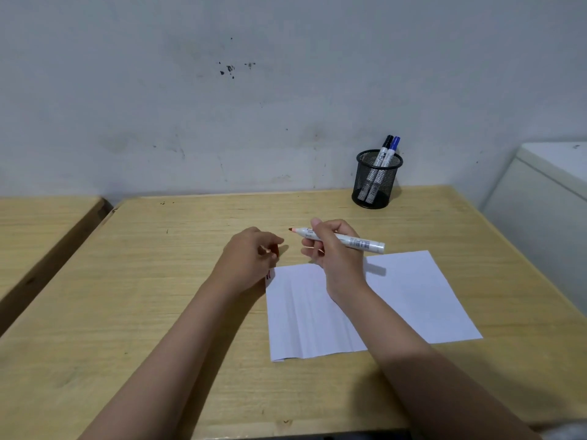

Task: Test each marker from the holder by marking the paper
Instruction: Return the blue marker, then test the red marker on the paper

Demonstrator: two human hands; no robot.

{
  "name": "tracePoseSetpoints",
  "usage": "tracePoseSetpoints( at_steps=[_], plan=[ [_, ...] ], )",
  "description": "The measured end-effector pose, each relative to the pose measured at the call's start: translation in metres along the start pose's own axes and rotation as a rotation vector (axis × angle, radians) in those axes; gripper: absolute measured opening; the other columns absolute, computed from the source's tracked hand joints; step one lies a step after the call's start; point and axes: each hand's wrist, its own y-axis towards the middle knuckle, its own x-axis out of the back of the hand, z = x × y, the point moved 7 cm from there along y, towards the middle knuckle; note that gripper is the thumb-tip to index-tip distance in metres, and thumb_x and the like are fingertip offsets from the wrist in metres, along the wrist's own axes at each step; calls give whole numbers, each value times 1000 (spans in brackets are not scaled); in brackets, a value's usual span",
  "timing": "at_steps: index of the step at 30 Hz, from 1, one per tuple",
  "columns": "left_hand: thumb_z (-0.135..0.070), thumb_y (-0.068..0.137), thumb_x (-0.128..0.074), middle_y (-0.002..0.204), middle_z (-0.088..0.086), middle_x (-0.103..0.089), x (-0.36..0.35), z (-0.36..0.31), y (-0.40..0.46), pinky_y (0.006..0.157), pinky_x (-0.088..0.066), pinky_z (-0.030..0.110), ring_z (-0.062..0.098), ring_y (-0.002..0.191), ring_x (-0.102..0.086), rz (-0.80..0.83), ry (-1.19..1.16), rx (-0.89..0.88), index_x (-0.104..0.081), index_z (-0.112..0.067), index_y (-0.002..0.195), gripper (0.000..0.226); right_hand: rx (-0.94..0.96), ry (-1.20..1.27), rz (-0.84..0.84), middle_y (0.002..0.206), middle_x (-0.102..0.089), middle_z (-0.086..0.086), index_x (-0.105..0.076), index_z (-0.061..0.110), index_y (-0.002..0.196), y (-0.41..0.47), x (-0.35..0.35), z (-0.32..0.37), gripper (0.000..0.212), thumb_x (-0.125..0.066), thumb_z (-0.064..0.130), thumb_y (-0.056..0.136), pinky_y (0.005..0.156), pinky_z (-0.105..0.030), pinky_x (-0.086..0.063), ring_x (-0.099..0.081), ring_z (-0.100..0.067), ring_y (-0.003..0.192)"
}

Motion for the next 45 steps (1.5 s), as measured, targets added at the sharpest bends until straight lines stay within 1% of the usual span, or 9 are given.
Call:
tracePoseSetpoints(
  at_steps=[3, 8, 12, 27, 31, 37, 40, 43, 45],
  plan=[
    [-6, 77, -65, 85, 3, -69, 9, -4, 0, 60, -42, 7, 10, 76, -66, -65, -101, 23, -69, -13, 87, 13, 76, -92, -32, 49, -57, 4, -52, 15, 69, -5, 6, 20, 25, -74, 20, 79, 42, -22, -40, -47, -10, 41],
    [-4, 74, -71, 86, 18, -70, 28, -19, -14, 75, -52, 25, 19, 79, -64, -109, -643, 89, -69, -11, 80, 9, 208, -128, -30, 51, -57, -4, -54, 17, 57, -19, 17, 49, 30, -78, 21, 74, 40, -18, -31, -44, -5, 39],
    [4, 72, -71, 80, 14, -69, 33, -40, -30, 74, -52, 21, 19, 80, -64, -51, -881, 39, -69, -9, 80, 15, 270, -160, -13, 49, -56, -4, -53, 13, 57, -30, 18, 64, 30, -76, 18, 76, 40, -17, -33, -46, -6, 39],
    [6, 55, -77, 71, 0, -75, 40, -79, -62, 68, -53, 18, 12, 71, -68, -57, -1160, -63, -74, -13, 72, 25, 375, -90, 223, 49, -58, -7, -54, 18, 51, -68, -12, 99, 36, -75, -4, 72, 38, -21, -30, -39, -20, 39],
    [0, 59, -76, 73, 0, -75, 42, -77, -61, 73, -53, 18, 12, 77, -68, -178, -1147, -39, -75, -14, 75, 21, 297, -115, 148, 46, -57, 3, -58, 12, 57, -61, -7, 95, 27, -77, 19, 76, 39, -24, -37, -43, -18, 38],
    [7, 69, -72, 74, 1, -73, 45, -81, -51, 69, -52, 17, 10, 72, -66, -247, -1029, -34, -72, -7, 81, 18, 15, -380, -2, 36, -51, -1, -58, 4, 60, -55, 18, 83, 53, -62, 52, 82, 38, -25, -43, -43, -14, 29],
    [7, 70, -72, 74, 2, -73, 50, -82, -42, 67, -52, 16, 9, 70, -66, -279, -1003, -26, -71, -6, 81, 17, 285, -540, 78, 42, -55, -6, -53, 6, 53, -57, 19, 108, 46, -71, 41, 78, 41, -25, -41, -44, -13, 33],
    [6, 70, -72, 73, 2, -72, 53, -97, -30, 66, -52, 15, 8, 67, -66, -250, -946, -59, -71, -5, 78, 15, 876, -881, 116, 67, -63, 1, -63, 11, 74, -62, 10, 140, 22, -81, 23, 70, 60, -21, -46, -54, -9, 59],
    [5, 70, -72, 74, 4, -72, 52, -111, -21, 66, -52, 16, 10, 69, -66, -219, -902, -97, -71, -7, 77, 14, 1028, -1061, 155, 80, -69, 2, -68, 13, 89, -53, 6, 146, 25, -80, 19, 68, 70, -31, -52, -60, -17, 75]
  ],
)
